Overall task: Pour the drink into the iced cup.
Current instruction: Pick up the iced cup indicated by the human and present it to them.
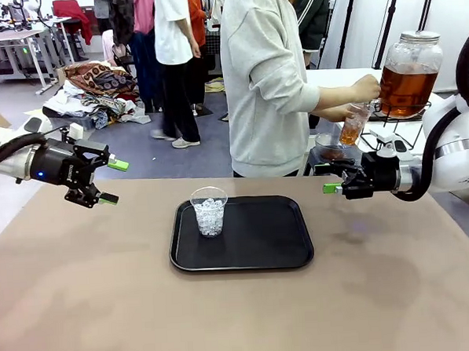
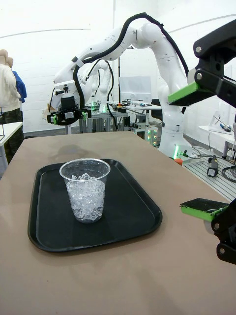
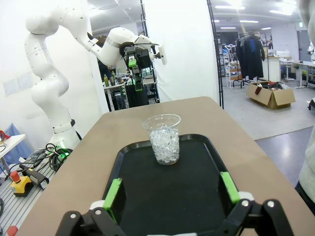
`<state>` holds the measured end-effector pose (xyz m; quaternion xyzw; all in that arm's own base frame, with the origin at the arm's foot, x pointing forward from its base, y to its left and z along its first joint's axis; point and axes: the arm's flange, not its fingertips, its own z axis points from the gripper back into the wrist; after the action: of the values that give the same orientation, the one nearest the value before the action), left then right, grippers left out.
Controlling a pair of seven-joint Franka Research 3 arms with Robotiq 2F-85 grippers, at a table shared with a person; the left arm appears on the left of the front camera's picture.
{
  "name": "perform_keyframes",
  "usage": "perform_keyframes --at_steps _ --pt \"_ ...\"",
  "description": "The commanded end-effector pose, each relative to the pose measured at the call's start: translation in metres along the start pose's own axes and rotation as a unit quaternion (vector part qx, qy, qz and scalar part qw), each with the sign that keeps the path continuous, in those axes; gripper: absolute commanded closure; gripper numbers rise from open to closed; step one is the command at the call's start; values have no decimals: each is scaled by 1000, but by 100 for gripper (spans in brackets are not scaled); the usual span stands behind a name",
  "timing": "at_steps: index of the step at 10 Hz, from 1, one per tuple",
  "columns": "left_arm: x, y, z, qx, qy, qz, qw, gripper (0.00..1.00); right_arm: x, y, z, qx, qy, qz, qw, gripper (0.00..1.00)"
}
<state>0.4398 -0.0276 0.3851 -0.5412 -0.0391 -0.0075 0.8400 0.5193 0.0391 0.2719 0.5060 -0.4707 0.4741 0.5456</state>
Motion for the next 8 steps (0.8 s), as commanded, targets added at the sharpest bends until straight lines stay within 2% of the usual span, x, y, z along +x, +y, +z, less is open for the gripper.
perform_keyframes --at_steps 1,8 --pt "-1 -1 0 -2 -1 -1 1000 0 2 -1 0 0 1 1 1000 0" --pt "-1 -1 0 -2 -1 -1 1000 0 2 -1 0 0 1 1 1000 0"
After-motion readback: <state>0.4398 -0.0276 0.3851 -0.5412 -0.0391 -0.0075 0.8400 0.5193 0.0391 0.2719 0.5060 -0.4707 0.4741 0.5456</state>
